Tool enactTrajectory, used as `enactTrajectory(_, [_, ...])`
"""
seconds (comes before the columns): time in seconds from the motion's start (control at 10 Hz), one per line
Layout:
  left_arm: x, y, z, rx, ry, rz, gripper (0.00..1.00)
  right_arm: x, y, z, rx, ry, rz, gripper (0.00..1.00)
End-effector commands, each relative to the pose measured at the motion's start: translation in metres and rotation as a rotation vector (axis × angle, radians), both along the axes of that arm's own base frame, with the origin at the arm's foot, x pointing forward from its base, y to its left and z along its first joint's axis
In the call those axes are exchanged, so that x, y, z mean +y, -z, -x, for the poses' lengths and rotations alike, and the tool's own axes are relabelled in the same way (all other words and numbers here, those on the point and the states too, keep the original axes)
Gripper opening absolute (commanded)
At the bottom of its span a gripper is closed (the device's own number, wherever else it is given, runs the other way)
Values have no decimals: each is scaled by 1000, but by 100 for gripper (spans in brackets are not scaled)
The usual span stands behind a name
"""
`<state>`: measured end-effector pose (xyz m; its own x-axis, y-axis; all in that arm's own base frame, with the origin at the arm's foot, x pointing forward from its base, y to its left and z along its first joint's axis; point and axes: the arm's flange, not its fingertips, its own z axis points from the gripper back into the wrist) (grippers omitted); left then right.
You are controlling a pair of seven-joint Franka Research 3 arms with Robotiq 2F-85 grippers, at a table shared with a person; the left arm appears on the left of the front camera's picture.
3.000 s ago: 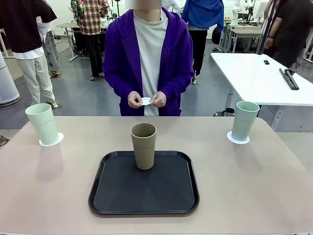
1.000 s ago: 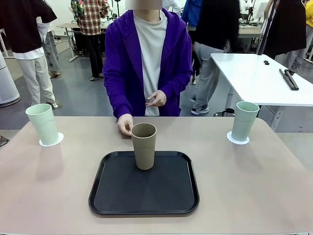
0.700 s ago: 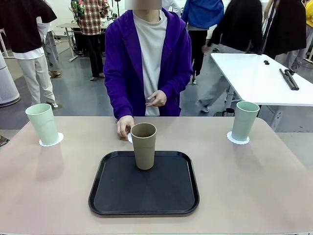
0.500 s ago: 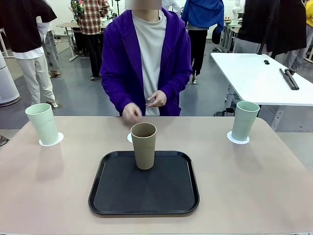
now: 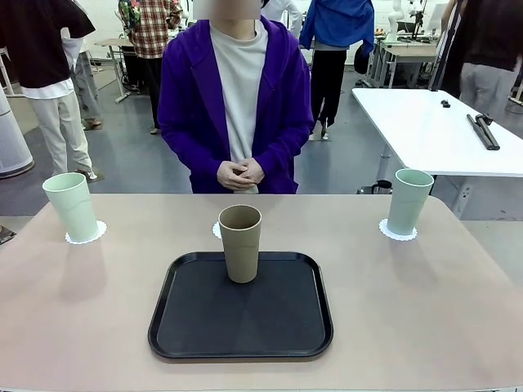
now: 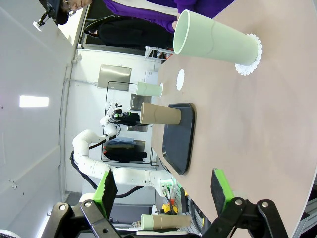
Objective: Place coasters on the table and set cups on them.
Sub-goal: Take one Reusable plastic cup from the Flat Tray and place it on a coaster set by the human.
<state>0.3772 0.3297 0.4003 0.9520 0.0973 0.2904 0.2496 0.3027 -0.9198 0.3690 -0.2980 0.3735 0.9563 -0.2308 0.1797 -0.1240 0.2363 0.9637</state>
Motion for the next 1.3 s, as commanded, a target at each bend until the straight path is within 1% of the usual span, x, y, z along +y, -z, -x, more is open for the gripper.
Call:
enactTrajectory(0.0, [1,-2,1,6,-6,-1,100,1,-1,0,-5,3,-9,100])
enactTrajectory(0.5, [1,-2,1,6,-6,-1,100,0,0,0,0,0,0,100])
enactTrajectory(0.6, [1,-2,1,6,-6,-1,100,0,-9,-7,0,30,38,100])
enactTrajectory(0.7, [1,-2,1,6,-6,-1,100,4,-19,-8,-41,-88,30,100])
enactTrajectory(0.8, [1,-2,1,6,-6,-1,100,13,-37,-14,-54,-107,78,100])
enactTrajectory(0.9, [1,-2,1,6,-6,-1,100,29,-63,-20,-99,-162,164,100])
enactTrajectory(1.0, [1,-2,1,6,-6,-1,100,48,-90,-31,-143,-212,263,100])
enactTrajectory(1.1, [1,-2,1,6,-6,-1,100,72,-116,-48,-175,-250,376,100])
enactTrajectory(1.2, [1,-2,1,6,-6,-1,100,97,-135,-59,-215,-289,459,100])
